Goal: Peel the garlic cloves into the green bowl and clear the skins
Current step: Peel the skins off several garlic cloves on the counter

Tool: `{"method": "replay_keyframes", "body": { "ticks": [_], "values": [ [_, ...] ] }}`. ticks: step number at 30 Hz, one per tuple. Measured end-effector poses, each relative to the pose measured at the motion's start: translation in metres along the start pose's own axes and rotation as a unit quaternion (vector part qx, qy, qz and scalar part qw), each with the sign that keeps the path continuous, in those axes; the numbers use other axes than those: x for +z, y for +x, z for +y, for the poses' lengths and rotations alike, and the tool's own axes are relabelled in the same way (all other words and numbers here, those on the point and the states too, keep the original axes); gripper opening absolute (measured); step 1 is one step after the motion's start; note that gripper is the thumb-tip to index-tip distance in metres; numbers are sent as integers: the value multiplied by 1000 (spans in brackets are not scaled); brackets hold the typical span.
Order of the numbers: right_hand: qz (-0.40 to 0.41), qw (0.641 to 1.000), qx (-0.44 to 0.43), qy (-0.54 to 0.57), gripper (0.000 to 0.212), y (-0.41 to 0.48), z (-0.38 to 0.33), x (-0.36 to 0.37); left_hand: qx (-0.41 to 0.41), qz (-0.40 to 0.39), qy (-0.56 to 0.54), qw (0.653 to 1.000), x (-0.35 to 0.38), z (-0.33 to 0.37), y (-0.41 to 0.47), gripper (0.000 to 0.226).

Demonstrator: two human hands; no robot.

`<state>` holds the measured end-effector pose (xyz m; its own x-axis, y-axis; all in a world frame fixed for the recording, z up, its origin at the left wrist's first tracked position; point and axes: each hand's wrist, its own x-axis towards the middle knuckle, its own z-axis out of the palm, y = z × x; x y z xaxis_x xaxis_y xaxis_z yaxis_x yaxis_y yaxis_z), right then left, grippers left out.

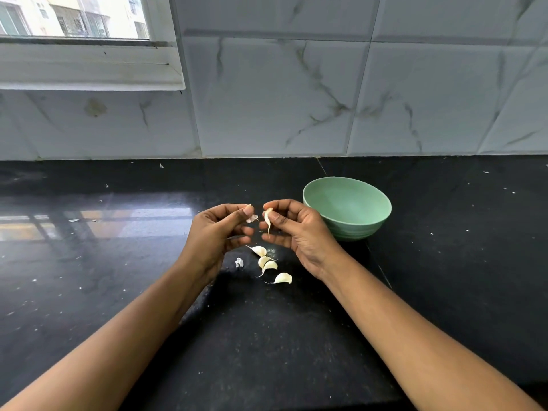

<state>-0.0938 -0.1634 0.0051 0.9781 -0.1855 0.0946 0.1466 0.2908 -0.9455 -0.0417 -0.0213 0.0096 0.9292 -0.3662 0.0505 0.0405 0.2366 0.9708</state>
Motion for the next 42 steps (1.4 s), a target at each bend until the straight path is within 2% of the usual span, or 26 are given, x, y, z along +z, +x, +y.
{"method": "replay_keyframes", "body": {
  "ticks": [2, 4, 5, 7, 8, 9, 16, 21, 23, 25, 27, 29, 30, 34, 37, 42],
  "values": [
    [11, 998, -10, -55, 11, 0, -3, -2, -8, -3, 7, 1000, -2, 0, 1, 3],
    [32, 976, -49, -209, 10, 0, -4, -5, -16, -5, 20, 1000, -3, 1, 2, 2],
    [44, 941, -83, -325, 11, 0, -4, -8, -20, -4, 28, 999, -3, 1, 3, 1],
    [37, 839, -138, -524, 13, 1, -2, -11, -30, -6, 40, 999, -4, 0, 3, 3],
    [28, 806, -141, -574, 15, 0, -1, -12, -37, -10, 45, 998, -5, 0, 4, 5],
    [20, 792, -132, -596, 17, -1, 1, -12, -44, -14, 51, 998, -6, -1, 4, 7],
    [27, 786, -95, -611, 24, 1, 7, -14, -42, -35, 116, 992, -8, -1, 4, 10],
    [60, 772, -137, -618, 21, 0, 5, -15, -28, -32, 131, 991, -7, -1, 2, 5],
    [60, 785, -145, -599, 19, 0, 1, -12, -35, -31, 116, 992, -8, 0, 3, 5],
    [44, 835, -129, -534, 18, -2, -2, -9, -44, -33, 102, 993, -9, 0, 4, 5],
    [19, 888, -87, -451, 34, -4, -4, -6, -48, -37, 95, 994, -9, 0, 4, 7],
    [4, 919, -60, -390, 54, -5, -5, -4, -47, -41, 95, 994, -9, 0, 4, 10],
    [6, 929, -56, -366, 55, -5, -5, -4, -45, -43, 97, 993, -9, 0, 4, 11],
    [22, 970, -38, -237, 23, -5, -6, 0, -33, -59, 114, 991, -9, 0, 3, 20],
    [23, 986, -18, -162, 17, -5, -6, -1, -21, -70, 126, 989, -10, 0, 3, 19],
    [10, 985, -32, -168, 16, -5, -7, -2, -40, -77, 115, 990, -9, -1, 4, 18]
  ]
}}
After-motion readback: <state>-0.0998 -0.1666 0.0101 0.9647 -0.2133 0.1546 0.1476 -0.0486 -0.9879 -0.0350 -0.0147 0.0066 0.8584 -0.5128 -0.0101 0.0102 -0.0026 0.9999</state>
